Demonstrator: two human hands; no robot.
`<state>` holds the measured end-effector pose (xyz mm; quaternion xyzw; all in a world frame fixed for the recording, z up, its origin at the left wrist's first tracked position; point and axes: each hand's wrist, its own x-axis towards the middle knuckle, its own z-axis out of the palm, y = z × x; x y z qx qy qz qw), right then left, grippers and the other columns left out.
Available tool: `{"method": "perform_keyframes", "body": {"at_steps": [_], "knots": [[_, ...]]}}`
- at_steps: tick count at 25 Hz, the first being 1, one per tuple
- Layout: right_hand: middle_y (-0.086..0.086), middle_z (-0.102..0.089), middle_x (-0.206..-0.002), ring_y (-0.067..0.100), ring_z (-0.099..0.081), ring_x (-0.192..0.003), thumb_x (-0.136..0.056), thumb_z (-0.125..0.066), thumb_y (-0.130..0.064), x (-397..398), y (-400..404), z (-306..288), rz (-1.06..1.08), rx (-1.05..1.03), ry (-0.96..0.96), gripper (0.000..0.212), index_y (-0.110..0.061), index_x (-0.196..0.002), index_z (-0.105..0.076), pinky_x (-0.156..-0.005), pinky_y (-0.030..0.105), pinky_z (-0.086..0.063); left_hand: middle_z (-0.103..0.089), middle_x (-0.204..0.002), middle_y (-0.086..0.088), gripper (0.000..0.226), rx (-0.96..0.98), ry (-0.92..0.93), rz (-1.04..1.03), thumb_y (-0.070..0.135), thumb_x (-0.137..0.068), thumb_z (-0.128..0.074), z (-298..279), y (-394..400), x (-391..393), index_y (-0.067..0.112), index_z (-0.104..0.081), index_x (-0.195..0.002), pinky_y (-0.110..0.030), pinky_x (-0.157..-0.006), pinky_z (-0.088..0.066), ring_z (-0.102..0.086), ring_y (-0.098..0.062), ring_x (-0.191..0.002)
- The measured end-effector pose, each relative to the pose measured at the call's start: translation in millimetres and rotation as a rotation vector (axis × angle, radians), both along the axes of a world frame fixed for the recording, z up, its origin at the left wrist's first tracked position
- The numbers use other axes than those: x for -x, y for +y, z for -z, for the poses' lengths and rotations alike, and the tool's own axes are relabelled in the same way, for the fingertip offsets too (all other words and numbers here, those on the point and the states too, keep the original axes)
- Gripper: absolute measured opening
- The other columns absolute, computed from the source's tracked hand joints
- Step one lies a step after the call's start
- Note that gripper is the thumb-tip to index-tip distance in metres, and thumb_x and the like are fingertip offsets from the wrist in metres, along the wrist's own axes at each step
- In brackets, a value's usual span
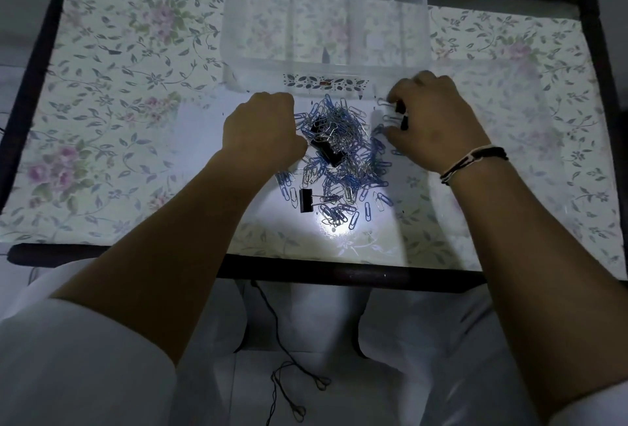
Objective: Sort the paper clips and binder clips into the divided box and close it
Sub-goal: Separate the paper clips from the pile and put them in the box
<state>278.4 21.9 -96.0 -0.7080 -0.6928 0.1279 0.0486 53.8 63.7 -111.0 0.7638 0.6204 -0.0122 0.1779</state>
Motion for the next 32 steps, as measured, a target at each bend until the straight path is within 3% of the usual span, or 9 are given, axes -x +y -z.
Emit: {"method": "perform_keyframes", "body": {"at_steps": [6,9,12,15,17,21,25,27,32], "knots": [[0.008,-0.057,-0.116,0.03,-0.05,-0.109,-0.087,-0.068,-0.017,57.5,-9.5,16.3,-0.412,0.018,0.009,0.037,-0.019,-0.124,-0.065,-0.077,0.034,-0.04,-0.06,-0.097,-0.01,0.038,-0.077,0.096,-0.03,0.027,-0.075,-0.07,-24.8,16.6,23.3,0.011,-0.055,-0.105,-0.035,-0.067,-0.042,-0.054,-0.029,-0.082],[0.006,-0.058,-0.115,0.029,-0.051,-0.108,-0.088,-0.068,-0.021,58.5,-8.4,19.3,-0.389,0.011,0.022,0.029,-0.018,-0.117,-0.066,-0.077,0.032,-0.04,-0.06,-0.103,-0.012,0.041,-0.064,0.141,-0.021,0.027,-0.076,-0.07,-23.8,15.8,27.2,0.011,-0.055,-0.11,-0.037,-0.069,-0.042,-0.055,-0.032,-0.089],[0.001,-0.064,-0.106,0.022,-0.059,-0.099,-0.084,-0.071,-0.037,56.0,-6.7,5.6,-0.363,0.044,0.259,0.03,-0.02,-0.109,-0.069,-0.081,0.034,-0.05,-0.058,-0.108,-0.013,0.044,-0.088,0.12,0.052,0.027,-0.075,-0.071,-23.9,12.5,22.1,0.011,-0.054,-0.113,-0.039,-0.071,-0.045,-0.058,-0.034,-0.098],[-0.01,-0.07,-0.094,0.003,-0.066,-0.085,-0.085,-0.072,-0.037,34.4,-0.7,-16.0,-0.083,0.024,0.516,0.028,-0.02,-0.106,-0.071,-0.077,0.017,-0.052,-0.062,-0.096,-0.004,0.039,0.038,0.048,0.22,0.037,-0.074,-0.074,-30.2,1.8,13.1,0.015,-0.056,-0.102,-0.039,-0.075,-0.052,-0.062,-0.028,-0.09],[-0.008,-0.071,-0.091,0.002,-0.066,-0.08,-0.085,-0.072,-0.035,10.0,2.9,-15.3,0.084,-0.01,0.452,0.025,-0.019,-0.104,-0.071,-0.073,0.013,-0.049,-0.06,-0.091,0.001,0.05,0.207,0.062,0.365,0.049,-0.071,-0.078,-32.6,-12.3,6.1,0.017,-0.051,-0.098,-0.037,-0.074,-0.051,-0.058,-0.022,-0.086],[0.013,-0.065,-0.111,0.032,-0.061,-0.103,-0.081,-0.069,-0.039,-5.7,3.8,-2.2,0.134,0.018,0.097,0.04,-0.014,-0.111,-0.067,-0.086,0.037,-0.05,-0.047,-0.091,0.006,0.066,0.233,0.229,0.525,0.054,-0.061,-0.083,-19.4,-33.7,-3.1,0.026,-0.036,-0.098,-0.034,-0.069,-0.047,-0.051,-0.018,-0.083],[0.002,-0.068,-0.091,0.022,-0.063,-0.084,-0.081,-0.069,-0.045,35.2,-5.0,-11.7,-0.005,0.078,0.101,0.024,-0.023,-0.088,-0.071,-0.075,0.033,-0.052,-0.05,-0.082,0.006,0.042,0.212,0.244,0.515,0.035,-0.068,-0.078,-10.9,-37.0,-8.6,0.019,-0.048,-0.091,-0.03,-0.06,-0.042,-0.055,-0.019,-0.077],[-0.001,-0.068,-0.083,0.024,-0.064,-0.081,-0.078,-0.068,-0.052,56.6,-13.3,-6.0,-0.086,0.12,-0.02,0.03,-0.023,-0.082,-0.068,-0.067,0.031,-0.048,-0.048,-0.077,0.005,0.035,0.204,0.244,0.501,0.033,-0.068,-0.076,-13.6,-34.4,-10.3,0.02,-0.05,-0.088,-0.03,-0.059,-0.041,-0.055,-0.02,-0.073],[0.007,-0.065,-0.087,0.031,-0.064,-0.083,-0.081,-0.067,-0.039,68.4,-13.7,14.2,-0.102,0.103,-0.097,0.026,-0.015,-0.088,-0.061,-0.06,0.031,-0.04,-0.065,-0.087,0.002,0.037,0.2,0.116,0.34,0.042,-0.063,-0.081,-30.4,-2.2,17.7,0.023,-0.061,-0.089,-0.036,-0.074,-0.054,-0.062,-0.024,-0.085]]}}
